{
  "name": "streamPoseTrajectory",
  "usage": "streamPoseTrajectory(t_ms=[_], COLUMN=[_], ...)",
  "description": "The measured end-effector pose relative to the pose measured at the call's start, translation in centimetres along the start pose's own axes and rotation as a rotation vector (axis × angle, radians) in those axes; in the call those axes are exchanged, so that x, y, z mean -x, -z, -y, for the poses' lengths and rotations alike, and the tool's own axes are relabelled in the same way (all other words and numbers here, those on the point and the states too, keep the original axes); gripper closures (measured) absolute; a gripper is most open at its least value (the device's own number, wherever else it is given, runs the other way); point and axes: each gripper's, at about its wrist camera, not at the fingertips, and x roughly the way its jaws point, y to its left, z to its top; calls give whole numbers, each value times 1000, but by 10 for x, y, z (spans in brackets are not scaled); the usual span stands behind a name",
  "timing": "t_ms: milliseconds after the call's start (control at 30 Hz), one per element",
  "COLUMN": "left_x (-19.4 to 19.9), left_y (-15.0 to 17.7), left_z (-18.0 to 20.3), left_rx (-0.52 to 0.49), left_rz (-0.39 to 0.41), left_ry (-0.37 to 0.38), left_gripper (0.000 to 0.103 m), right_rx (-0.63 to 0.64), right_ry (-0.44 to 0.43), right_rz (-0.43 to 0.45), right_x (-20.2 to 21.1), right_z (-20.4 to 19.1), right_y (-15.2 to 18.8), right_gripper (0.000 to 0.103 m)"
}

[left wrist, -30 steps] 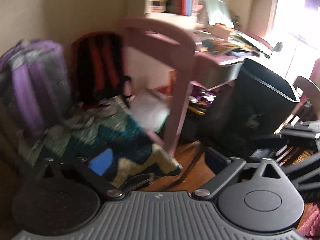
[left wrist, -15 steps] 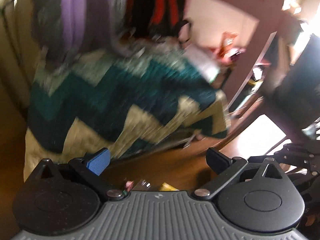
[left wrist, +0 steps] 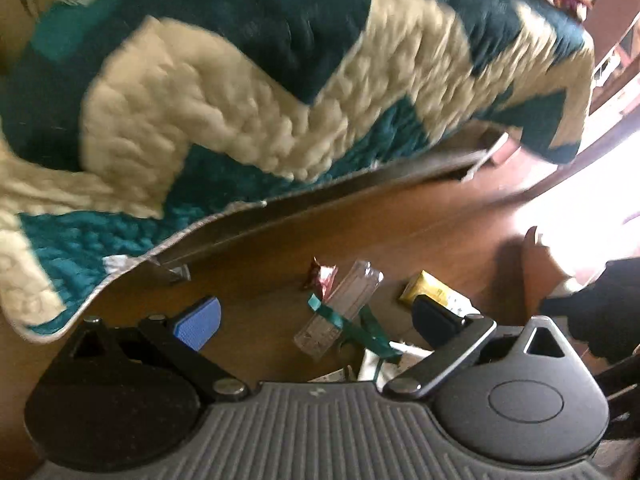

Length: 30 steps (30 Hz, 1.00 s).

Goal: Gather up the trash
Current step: 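Grasp the clear plastic tray with the left tool while the right tool grasps the white Christmas gift bag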

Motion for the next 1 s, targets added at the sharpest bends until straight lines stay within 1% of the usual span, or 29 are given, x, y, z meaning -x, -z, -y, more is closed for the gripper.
streamPoseTrajectory(t_ms=[67, 167, 233, 333, 433, 567, 733, 767, 833, 933, 1000], left_x=[-18, -50, -71, -101, -131, -163, -197, -205, -215, -227, -238], left_y=[-5, -8, -7, -4, 2, 9, 15, 15, 15, 13, 9], left_z=[2, 13, 23, 37, 51, 68, 79, 79, 81, 84, 85], left_rx=[-49, -146, -200, -253, -319, -383, -415, -416, -427, -449, -439], left_rz=[-1, 18, 25, 24, 7, -21, -49, -56, -73, -81, -98], left_ry=[-14, -20, -3, 13, 20, 24, 46, 52, 55, 61, 72], left_gripper=[0, 0, 0, 0, 1, 1, 3, 7, 13, 14, 14], right_rx=[-1, 0, 7, 18, 34, 59, 38, 31, 14, 5, 24], right_ry=[-15, -27, -28, -32, -53, -61, -109, -120, -132, -145, -133], right_rz=[-50, -102, -129, -168, -185, -203, -199, -197, -201, -211, -228], right_x=[-24, -52, -70, -98, -118, -143, -164, -167, -172, -178, -186], right_z=[2, 6, 11, 17, 20, 23, 32, 34, 37, 39, 38], right_y=[2, 6, 8, 11, 16, 22, 30, 31, 32, 33, 36], right_gripper=[45, 45, 45, 45, 45, 45, 46, 46, 46, 46, 46])
